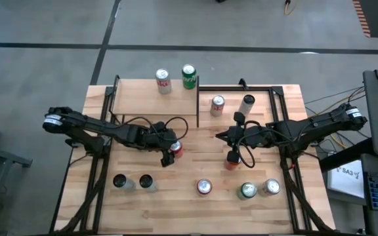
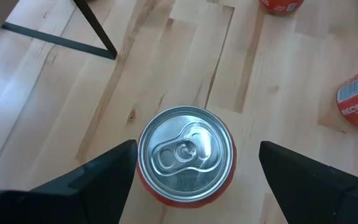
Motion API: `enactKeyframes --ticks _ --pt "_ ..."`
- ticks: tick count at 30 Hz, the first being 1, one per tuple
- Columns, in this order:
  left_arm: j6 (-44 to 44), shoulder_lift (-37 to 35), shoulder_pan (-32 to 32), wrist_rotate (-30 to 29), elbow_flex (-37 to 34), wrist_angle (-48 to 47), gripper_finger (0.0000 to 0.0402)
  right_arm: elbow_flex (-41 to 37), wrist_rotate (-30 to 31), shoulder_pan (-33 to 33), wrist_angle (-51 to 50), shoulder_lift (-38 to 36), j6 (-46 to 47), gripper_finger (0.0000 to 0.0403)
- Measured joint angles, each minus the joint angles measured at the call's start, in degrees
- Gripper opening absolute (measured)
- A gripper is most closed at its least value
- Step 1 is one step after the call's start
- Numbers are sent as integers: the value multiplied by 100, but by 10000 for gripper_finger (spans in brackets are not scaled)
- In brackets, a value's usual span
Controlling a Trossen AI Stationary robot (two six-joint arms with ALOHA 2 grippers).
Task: Place canned beverage on shelf
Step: Put the top left red soda can on the shelf
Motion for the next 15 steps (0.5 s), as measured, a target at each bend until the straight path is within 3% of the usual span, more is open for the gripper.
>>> enactKeyframes --ticks 15 --pt "0 2 0 -72 -107 326 324 0 -1 0 0 0 0 9"
